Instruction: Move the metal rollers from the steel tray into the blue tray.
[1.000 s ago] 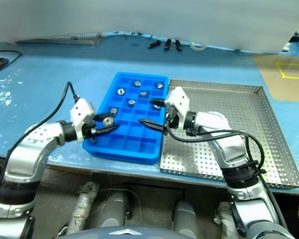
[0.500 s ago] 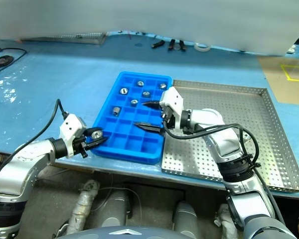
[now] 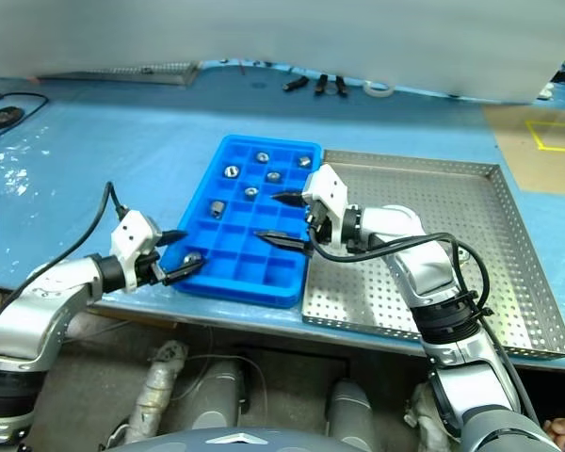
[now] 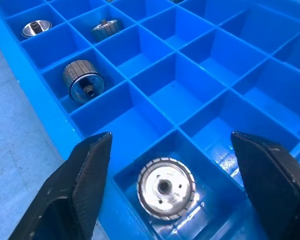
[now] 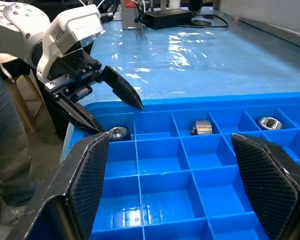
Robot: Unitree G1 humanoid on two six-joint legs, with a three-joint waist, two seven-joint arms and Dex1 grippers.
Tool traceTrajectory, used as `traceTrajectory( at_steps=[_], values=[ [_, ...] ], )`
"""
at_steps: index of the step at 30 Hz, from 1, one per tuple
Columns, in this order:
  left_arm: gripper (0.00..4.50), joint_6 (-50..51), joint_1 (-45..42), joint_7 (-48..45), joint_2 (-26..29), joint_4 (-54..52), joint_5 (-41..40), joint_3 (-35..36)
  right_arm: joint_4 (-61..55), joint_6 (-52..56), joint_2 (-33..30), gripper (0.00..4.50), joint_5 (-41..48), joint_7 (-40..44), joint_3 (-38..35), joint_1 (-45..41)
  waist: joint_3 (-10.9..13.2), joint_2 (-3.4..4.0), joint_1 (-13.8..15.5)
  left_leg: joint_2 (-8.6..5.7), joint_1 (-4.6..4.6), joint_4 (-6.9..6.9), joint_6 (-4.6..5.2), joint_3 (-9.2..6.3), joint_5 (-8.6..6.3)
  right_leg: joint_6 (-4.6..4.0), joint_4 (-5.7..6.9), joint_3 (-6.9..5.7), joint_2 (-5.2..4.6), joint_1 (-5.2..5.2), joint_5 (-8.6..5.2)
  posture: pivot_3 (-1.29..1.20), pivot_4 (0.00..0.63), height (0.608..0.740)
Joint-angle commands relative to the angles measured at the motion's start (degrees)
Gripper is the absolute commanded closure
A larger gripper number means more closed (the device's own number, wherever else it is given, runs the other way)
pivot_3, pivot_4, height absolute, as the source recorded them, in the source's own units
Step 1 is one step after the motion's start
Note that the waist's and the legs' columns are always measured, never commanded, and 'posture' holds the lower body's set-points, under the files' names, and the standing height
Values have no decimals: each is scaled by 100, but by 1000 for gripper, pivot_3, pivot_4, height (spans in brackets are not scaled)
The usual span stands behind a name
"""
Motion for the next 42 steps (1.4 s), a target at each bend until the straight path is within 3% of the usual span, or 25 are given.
traceTrajectory(
  at_steps=[1, 7, 13, 17, 20, 27, 32, 37, 42],
  values=[
    [468, 67, -477, 19, -131, -68, -162, -162, -186, -103, -79, 408, 1, -65, -212, -86, 0, 0, 22, -1, -2, 1, 0, 0, 0, 0, 1, 0, 0, -1, 0, 158, 150, 740],
    [468, 34, -1700, 20, -673, 666, -137, -657, -572, 28, -302, 408, 65, -388, -604, 217, 0, 0, 47, -4, -6, 11, -1, 5, 2, -2, 5, 4, 1, -2, 2, 61, 150, 740],
    [468, -905, -2944, -452, -1260, 2265, 269, -1366, -940, 200, -570, 408, 26, -999, -1291, 678, 0, -1, -43, -8, -8, 18, -1, 8, 4, 0, 4, 13, 1, 0, 3, -82, 150, 740],
    [468, -1836, -3783, -730, -1821, 3814, 712, -1781, -1235, 283, -715, 408, -32, -1428, -1755, 1139, 0, -2, -167, -12, -8, 22, -3, 12, 6, 1, 0, 19, 1, 0, 4, -184, 150, 740],
    [468, -2594, -4679, -630, -2539, 5467, 1020, -1883, -1609, 320, -689, 408, -99, -1875, -2134, 1724, 0, -2, -264, -14, -12, 26, 5, 15, 2, 2, -5, 20, 0, 1, 4, -288, 150, 740],
    [468, -3482, -6204, 557, -3741, 8469, 1821, -1836, -2676, 566, -320, 408, -97, -2794, -2457, 2755, 0, -3, -603, -25, -14, 39, 39, 19, -19, 10, -13, 23, -5, 4, 4, -451, 150, 740],
    [468, -3091, -6506, 1198, -4125, 9164, 2119, -1704, -3114, 670, -132, 408, -167, -3206, -2485, 3231, 0, -3, -882, -24, -9, 41, 43, 21, -22, 11, -15, 23, -6, 3, 3, -519, 150, 740],
    [468, -2811, -6601, 1941, -4246, 9326, 2347, -1587, -3303, 682, -86, 408, -184, -3398, -2498, 3472, 0, -4, -989, -27, -12, 53, 51, 21, -27, 13, -16, 24, -9, 4, 3, -553, 150, 740],
    [468, -2647, -6551, 2109, -4277, 9362, 2516, -1515, -3334, 657, -37, 408, -188, -3518, -2487, 3556, 1, -5, -1026, -35, -21, 66, 73, 21, -41, 13, -30, 24, -18, 9, 2, -563, 150, 740]
  ],
)
